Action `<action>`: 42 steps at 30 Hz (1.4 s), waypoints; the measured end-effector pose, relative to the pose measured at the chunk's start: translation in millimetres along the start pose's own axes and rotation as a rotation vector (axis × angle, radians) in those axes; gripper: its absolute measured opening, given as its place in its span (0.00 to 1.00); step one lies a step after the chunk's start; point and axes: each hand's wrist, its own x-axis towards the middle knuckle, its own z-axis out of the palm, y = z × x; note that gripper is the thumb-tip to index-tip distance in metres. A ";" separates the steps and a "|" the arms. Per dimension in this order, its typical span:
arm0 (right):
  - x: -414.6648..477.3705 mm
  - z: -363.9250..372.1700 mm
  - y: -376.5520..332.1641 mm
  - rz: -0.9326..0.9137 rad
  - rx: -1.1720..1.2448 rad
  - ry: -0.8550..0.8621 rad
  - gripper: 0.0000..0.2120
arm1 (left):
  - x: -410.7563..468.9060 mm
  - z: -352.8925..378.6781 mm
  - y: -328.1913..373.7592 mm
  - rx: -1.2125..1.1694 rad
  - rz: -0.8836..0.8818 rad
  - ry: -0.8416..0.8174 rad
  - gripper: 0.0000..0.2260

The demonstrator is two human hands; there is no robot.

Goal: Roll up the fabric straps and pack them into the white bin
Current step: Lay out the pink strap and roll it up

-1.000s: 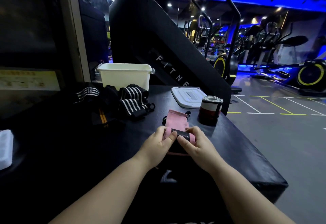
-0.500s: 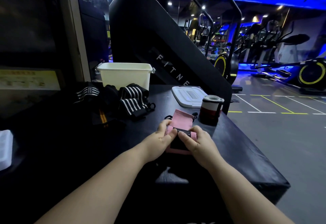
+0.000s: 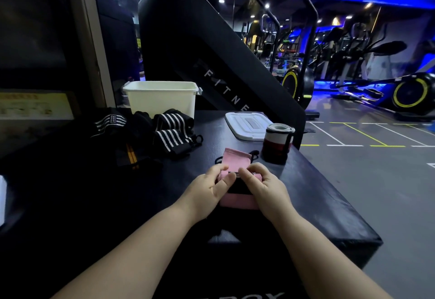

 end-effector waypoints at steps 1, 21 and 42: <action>1.2 -0.1 1.8 0.007 -0.003 0.005 0.15 | 1.1 1.4 -0.1 0.007 -0.004 0.020 0.20; 2.8 -1.0 8.4 -0.007 -0.038 0.057 0.14 | 14.3 7.7 -0.9 -0.033 -0.017 0.079 0.24; -1.4 -7.1 7.9 -0.173 0.067 -0.073 0.23 | 10.5 7.0 0.0 0.023 0.053 0.130 0.25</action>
